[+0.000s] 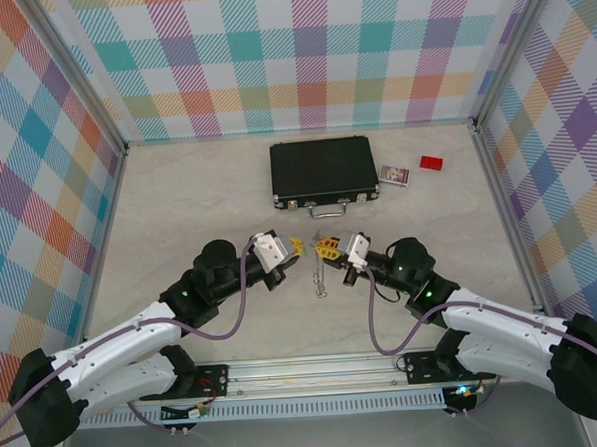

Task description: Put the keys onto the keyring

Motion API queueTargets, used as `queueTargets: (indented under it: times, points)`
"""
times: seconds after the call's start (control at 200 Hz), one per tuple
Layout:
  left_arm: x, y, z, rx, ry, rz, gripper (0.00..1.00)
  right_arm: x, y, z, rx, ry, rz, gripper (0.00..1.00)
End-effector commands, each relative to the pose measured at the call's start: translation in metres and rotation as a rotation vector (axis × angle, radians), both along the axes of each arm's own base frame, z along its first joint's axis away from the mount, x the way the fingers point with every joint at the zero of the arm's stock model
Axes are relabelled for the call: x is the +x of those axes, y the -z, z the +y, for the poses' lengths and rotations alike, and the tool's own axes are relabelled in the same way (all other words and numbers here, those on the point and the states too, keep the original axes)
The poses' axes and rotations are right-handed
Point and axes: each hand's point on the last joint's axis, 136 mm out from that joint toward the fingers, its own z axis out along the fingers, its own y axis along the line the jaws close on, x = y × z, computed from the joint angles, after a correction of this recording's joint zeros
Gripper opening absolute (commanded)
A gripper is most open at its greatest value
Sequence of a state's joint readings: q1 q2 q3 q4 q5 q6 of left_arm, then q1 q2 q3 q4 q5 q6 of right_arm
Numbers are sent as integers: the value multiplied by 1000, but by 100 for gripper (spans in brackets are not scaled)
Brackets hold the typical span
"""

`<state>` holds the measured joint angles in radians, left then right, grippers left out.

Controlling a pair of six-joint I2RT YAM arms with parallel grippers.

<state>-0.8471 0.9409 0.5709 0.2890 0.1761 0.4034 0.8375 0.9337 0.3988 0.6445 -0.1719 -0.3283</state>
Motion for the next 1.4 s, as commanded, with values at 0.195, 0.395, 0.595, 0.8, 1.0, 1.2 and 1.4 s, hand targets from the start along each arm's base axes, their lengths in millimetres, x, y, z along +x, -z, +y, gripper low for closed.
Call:
queueTargets:
  times: [0.195,0.395,0.595,0.8,1.0,1.2,1.4]
  points:
    - [-9,1,-22,-97,147,-6,0,-3,-28,-4,0,13,-82,0]
    - [-8,6,-17,-134,230,50,0,-3,-35,-10,-34,35,-61,0]
    - [-4,-2,-7,-191,257,27,0,-7,-39,-13,-83,25,-66,0]
    - [-1,-12,2,-194,261,-9,0,-7,-41,-10,-150,11,-81,0]
    - [-9,-31,2,-251,319,7,0,0,-48,-12,-131,50,-129,0]
    - [-25,-18,-10,-241,370,70,0,5,-49,-6,-92,54,-115,0]
    - [-34,-21,-11,-222,377,35,0,-4,-51,-6,-110,11,-128,0]
